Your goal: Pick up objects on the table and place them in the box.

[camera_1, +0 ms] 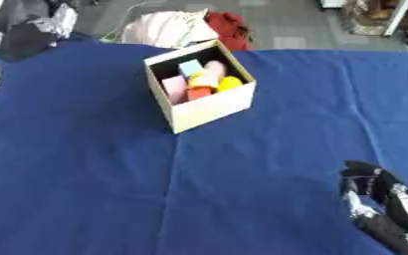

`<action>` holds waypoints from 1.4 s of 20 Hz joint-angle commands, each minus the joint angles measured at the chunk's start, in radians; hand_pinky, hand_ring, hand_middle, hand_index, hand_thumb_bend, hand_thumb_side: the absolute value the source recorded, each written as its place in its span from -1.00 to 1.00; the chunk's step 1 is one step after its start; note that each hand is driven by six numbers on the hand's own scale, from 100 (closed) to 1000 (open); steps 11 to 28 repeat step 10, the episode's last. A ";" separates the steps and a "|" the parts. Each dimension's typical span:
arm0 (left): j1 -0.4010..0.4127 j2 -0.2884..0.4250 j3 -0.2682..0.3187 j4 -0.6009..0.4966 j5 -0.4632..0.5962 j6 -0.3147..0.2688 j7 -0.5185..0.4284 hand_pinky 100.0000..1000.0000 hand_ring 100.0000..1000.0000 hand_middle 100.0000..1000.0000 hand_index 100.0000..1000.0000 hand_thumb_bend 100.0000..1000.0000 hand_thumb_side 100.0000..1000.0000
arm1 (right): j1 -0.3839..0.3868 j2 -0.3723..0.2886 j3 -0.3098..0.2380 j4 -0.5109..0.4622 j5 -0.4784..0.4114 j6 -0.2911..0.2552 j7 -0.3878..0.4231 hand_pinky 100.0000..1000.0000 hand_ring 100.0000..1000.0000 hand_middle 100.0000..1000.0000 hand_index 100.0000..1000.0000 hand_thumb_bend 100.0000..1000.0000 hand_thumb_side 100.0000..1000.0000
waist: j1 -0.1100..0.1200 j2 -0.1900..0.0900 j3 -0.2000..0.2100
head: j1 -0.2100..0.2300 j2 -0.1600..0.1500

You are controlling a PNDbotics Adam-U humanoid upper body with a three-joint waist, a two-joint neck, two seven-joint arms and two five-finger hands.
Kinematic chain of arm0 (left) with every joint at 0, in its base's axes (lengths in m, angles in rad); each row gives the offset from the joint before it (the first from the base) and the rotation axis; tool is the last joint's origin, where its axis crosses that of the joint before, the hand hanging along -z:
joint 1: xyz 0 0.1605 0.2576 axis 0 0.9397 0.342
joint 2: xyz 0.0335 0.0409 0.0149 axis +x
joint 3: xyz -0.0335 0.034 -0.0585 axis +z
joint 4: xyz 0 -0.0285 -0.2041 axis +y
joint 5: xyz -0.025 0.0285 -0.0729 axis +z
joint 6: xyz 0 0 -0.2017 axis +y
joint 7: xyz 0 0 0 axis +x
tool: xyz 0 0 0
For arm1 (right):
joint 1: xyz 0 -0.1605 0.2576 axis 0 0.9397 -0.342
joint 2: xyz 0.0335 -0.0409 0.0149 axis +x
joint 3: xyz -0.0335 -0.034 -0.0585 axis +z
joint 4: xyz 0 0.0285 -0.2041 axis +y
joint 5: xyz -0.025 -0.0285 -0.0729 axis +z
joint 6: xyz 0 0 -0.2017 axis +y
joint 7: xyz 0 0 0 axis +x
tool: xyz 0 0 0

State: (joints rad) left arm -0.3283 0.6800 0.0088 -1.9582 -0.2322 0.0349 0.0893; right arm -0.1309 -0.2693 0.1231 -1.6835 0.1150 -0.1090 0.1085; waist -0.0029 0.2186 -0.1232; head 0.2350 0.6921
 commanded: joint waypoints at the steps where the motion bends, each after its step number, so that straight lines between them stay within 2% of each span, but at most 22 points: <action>1: 0.058 -0.054 0.031 -0.032 0.020 -0.004 0.033 0.53 0.38 0.30 0.63 -1.00 0.24 | 0.000 -0.016 -0.012 -0.024 0.004 -0.004 -0.010 0.28 0.24 0.27 0.56 -1.00 -0.39 | -0.006 -0.031 0.003 | 0.000 0.019; 6: 0.174 -0.193 0.028 -0.017 0.027 -0.029 0.034 0.52 0.36 0.28 0.61 -1.00 0.39 | 0.003 -0.009 -0.023 -0.034 -0.005 -0.009 -0.034 0.27 0.23 0.26 0.55 -1.00 -0.40 | -0.005 -0.034 0.009 | 0.009 0.058; 10: 0.226 -0.284 0.021 0.020 0.023 -0.052 0.026 0.51 0.35 0.27 0.59 -1.00 0.48 | 0.006 -0.004 -0.030 -0.045 -0.018 -0.014 -0.054 0.26 0.22 0.24 0.55 -1.00 -0.38 | -0.007 -0.036 0.009 | 0.012 0.076; 28: 0.226 -0.284 0.021 0.020 0.023 -0.052 0.026 0.51 0.35 0.27 0.59 -1.00 0.48 | 0.006 -0.004 -0.030 -0.045 -0.018 -0.014 -0.054 0.26 0.22 0.24 0.55 -1.00 -0.38 | -0.007 -0.036 0.009 | 0.012 0.076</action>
